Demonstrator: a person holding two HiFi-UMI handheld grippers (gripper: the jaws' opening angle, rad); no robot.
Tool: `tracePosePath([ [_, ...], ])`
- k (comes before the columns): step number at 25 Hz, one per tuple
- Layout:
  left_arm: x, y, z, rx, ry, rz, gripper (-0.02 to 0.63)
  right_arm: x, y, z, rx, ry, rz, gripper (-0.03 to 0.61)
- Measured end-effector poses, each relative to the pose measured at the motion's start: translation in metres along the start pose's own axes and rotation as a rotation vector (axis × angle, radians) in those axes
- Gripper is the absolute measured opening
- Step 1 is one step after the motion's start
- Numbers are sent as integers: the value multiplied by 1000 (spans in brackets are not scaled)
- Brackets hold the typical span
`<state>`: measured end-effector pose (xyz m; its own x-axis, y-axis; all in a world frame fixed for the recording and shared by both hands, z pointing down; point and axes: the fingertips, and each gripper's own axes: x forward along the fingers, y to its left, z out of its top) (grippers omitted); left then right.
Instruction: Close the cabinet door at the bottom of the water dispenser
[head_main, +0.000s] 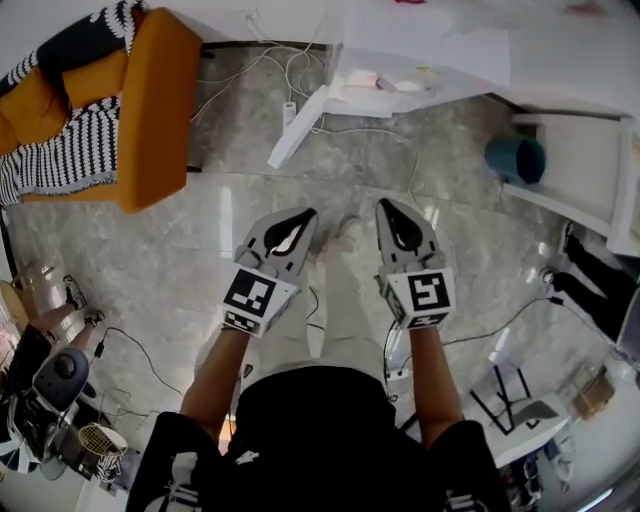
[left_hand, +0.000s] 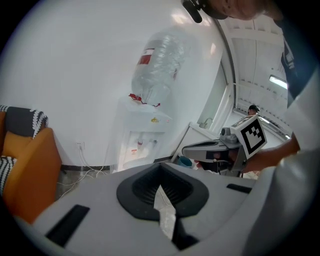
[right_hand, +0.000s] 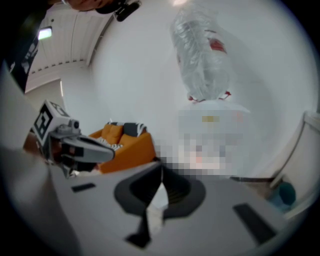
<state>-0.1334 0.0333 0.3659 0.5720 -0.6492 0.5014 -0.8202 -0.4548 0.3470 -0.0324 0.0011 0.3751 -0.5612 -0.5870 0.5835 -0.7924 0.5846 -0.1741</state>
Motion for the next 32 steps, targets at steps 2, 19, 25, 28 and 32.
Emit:
tracePosePath([
  [2,4,4,-15,-6,8,3,11,6,-4,-10,9,27,-3,35],
  [19,37,43,-98,3,69,59,11,67,-2,-87,-7,78,57,35],
  [25,44,59,-128,-50,91,75,11,86,-1,-113,-18,132,71,35],
  [28,48,71,-145,-66,102,94,11,97,7,-128,-26,154,92,35],
  [32,56,88,-165,-77,113,104,11,112,18,-142,-52,175,122,35],
])
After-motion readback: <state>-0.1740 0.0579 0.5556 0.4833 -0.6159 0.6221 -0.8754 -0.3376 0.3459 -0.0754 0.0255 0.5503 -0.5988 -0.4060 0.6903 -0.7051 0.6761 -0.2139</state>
